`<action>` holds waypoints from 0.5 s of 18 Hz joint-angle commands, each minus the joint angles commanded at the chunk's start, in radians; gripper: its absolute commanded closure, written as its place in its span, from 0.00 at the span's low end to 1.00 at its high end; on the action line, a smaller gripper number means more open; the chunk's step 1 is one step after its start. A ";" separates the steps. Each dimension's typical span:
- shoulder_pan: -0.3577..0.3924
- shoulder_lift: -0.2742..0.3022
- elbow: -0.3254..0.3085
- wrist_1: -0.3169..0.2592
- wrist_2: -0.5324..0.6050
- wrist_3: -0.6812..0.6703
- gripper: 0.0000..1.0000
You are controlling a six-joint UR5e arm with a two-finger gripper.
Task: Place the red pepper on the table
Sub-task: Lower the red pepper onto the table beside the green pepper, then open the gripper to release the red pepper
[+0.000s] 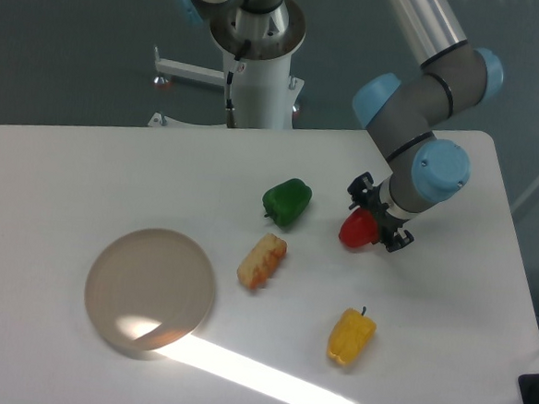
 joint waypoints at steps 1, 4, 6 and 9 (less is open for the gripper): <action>0.002 0.000 0.005 -0.002 0.000 0.002 0.08; 0.006 0.008 0.014 -0.003 0.002 0.003 0.01; 0.009 0.009 0.043 -0.011 0.002 0.009 0.00; 0.018 0.018 0.071 -0.011 0.037 0.014 0.00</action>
